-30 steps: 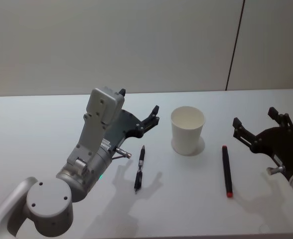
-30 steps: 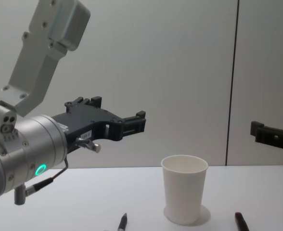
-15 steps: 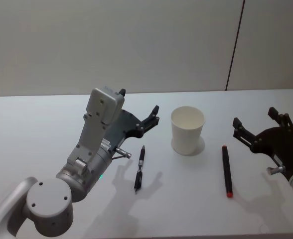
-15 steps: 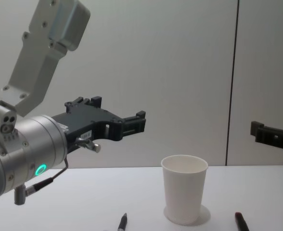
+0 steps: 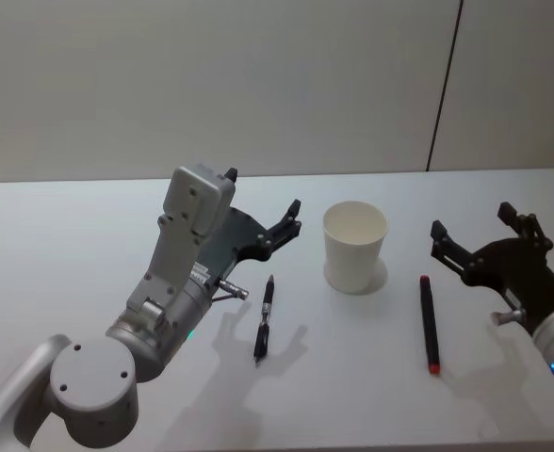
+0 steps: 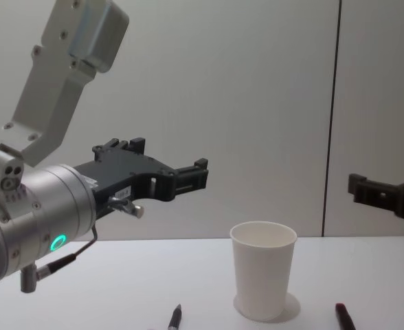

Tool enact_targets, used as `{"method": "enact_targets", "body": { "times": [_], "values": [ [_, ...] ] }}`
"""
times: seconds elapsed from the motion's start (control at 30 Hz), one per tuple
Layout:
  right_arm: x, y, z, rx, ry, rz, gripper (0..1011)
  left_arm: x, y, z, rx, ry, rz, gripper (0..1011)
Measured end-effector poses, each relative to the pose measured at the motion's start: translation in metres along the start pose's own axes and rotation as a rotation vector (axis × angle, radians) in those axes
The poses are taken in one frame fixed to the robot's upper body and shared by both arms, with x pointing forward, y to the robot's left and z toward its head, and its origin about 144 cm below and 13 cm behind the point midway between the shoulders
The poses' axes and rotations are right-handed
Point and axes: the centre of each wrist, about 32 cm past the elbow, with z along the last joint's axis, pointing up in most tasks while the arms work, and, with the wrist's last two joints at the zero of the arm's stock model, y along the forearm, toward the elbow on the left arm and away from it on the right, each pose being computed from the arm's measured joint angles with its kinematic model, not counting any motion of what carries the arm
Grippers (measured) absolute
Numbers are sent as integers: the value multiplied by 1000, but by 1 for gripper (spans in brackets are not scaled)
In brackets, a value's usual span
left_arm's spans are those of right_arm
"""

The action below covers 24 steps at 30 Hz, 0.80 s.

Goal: Place the pen into the pen holder.

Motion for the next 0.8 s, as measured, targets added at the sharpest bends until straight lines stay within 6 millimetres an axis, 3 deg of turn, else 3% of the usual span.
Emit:
{"method": "enact_targets", "body": {
  "times": [0.8],
  "values": [
    [-32, 47, -3, -222, 18, -150, 1002, 0, 0, 0, 0, 0, 0, 999]
  ]
}}
